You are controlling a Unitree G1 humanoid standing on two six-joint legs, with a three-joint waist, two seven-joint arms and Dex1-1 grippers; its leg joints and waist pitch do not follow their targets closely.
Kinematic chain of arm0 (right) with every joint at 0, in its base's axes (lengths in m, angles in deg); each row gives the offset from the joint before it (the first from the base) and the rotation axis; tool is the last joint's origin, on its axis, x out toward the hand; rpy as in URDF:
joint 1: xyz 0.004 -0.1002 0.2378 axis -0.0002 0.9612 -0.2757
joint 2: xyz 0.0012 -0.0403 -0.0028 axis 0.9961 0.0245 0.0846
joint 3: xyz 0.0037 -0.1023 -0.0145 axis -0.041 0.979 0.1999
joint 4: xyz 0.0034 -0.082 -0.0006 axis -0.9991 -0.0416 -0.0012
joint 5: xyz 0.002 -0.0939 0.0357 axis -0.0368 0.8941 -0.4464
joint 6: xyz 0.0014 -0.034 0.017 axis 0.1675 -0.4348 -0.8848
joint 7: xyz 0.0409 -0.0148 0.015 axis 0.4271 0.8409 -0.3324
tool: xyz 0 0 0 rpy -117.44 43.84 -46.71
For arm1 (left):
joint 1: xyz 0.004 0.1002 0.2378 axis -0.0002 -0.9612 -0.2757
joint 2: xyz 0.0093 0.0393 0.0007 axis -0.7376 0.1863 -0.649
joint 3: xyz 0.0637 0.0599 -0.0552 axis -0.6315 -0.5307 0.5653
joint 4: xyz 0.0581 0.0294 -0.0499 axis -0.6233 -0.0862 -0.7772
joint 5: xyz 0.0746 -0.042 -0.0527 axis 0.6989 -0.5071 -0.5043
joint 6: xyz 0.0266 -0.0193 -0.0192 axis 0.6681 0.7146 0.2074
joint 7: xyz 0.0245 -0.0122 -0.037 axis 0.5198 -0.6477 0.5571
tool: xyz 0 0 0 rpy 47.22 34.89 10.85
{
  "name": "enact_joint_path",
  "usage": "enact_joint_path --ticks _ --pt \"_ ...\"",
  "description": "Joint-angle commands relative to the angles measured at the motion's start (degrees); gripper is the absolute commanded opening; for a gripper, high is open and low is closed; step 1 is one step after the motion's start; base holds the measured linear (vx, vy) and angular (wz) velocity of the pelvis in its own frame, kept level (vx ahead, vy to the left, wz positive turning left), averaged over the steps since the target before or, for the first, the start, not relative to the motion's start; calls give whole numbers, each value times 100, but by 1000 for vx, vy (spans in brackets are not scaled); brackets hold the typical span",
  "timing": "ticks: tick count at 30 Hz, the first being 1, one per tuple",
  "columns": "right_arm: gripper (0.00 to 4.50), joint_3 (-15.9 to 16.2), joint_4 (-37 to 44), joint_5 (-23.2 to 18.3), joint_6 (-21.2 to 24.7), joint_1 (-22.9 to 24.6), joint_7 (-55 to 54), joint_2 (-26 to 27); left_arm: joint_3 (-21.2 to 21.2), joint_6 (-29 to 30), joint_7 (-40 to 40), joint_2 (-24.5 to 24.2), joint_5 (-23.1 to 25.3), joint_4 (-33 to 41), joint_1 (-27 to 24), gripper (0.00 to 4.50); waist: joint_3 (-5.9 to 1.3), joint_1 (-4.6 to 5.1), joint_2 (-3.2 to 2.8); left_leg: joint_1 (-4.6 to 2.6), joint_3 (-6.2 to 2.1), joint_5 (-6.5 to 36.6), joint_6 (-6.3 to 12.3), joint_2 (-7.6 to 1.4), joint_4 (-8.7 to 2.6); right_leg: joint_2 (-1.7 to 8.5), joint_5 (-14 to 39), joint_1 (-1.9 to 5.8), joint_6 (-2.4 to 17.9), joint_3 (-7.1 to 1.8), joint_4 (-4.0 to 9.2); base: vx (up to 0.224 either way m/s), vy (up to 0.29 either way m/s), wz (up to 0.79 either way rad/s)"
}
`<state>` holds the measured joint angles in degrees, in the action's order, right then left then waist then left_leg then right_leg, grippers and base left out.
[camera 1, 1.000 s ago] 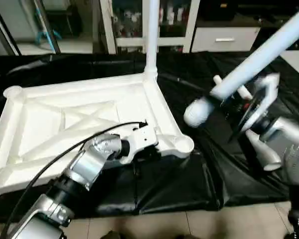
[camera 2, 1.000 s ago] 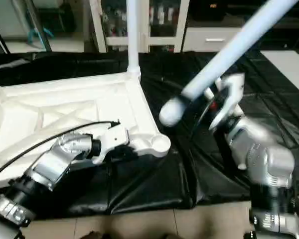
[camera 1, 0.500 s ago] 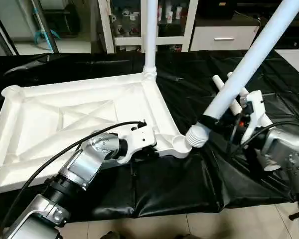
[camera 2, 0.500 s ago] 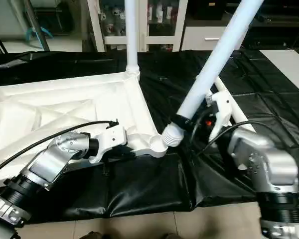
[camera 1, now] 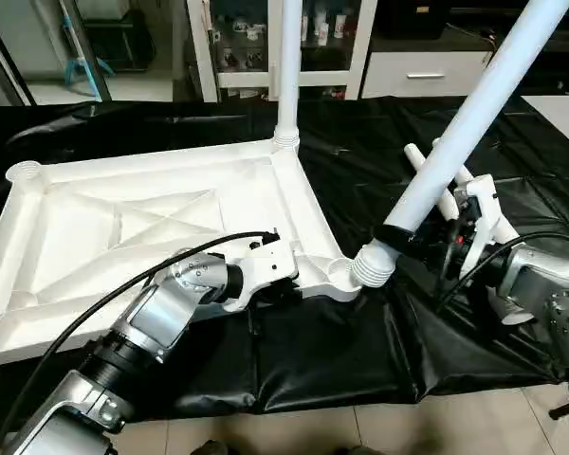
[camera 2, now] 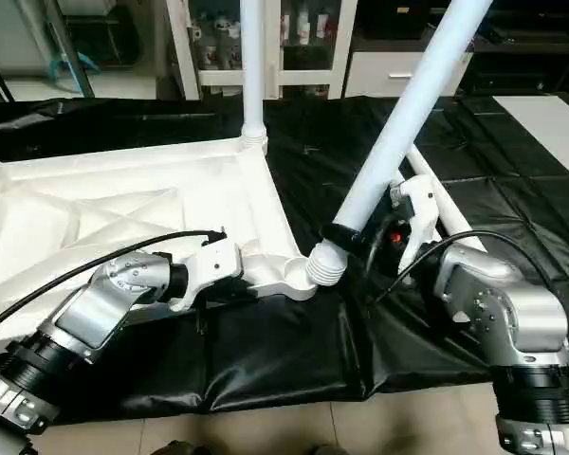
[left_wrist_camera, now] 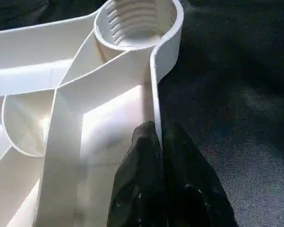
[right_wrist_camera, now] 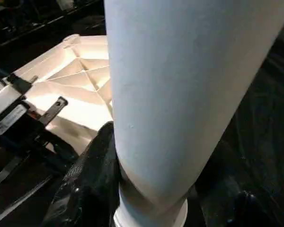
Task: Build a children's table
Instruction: Insert table leg to table base
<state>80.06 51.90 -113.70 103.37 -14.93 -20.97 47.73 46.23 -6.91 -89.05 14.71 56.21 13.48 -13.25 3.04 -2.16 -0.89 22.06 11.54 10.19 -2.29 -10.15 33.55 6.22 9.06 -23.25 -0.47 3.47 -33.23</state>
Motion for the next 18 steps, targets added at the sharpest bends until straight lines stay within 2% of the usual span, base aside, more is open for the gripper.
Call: enact_joint_path --ticks 1,2,3,4,9,11,13,17,18 --pt "183 -23 57 -72 6 -36 26 -53 -143 -22 -85 -113 189 45 20 0 -428 -16 41 -123 -106 851 360 -273 -344 201 895 267 1376 -195 274 0 0 0" --pt "183 25 -100 6 -92 -140 20 22 -144 -10 -120 -114 167 21 55 0 -426 -13 47 -127 -105 859 362 -274 -343 197 906 264 1387 -193 277 0 0 0" --pt "183 37 -130 21 -113 -160 22 36 -144 -9 -124 -113 164 16 62 0 -429 -18 -3 -131 -112 877 345 -274 -341 201 918 260 1397 -191 271 0 0 0" --pt "183 76 -206 60 -172 -215 37 75 -143 -8 -133 -113 157 1 78 0 -430 1 18 -130 -107 929 319 -270 -340 193 931 256 1415 -186 279 0 0 0" --pt "183 294 -633 218 -336 -599 193 210 -179 -18 -197 -130 137 -50 129 0 -431 15 23 -141 -113 1099 217 -267 -334 191 1056 251 1441 -186 266 0 0 0" --pt "183 325 -855 185 -289 -784 284 289 -183 -18 -192 -129 145 -60 132 0 -426 20 75 -134 -106 1129 209 -270 -331 192 1110 253 1417 -191 271 0 0 0" --pt "183 385 -971 202 -278 -832 376 291 -189 -12 -190 -129 151 -53 127 0 -425 -6 42 -144 -106 1087 211 -277 -326 198 1089 245 1415 -198 262 0 0 0" --pt "183 585 -1199 287 -274 -870 636 208 -188 11 -179 -126 162 -41 125 0 -427 -10 53 -123 -110 1091 210 -266 -320 195 1033 263 1448 -189 249 0 0 0" --pt "183 670 -1250 353 -304 -880 712 167 -186 16 -184 -134 162 -30 118 0 -423 7 187 -108 -94 1106 233 -267 -320 189 1111 263 1424 -187 266 0 0 0"
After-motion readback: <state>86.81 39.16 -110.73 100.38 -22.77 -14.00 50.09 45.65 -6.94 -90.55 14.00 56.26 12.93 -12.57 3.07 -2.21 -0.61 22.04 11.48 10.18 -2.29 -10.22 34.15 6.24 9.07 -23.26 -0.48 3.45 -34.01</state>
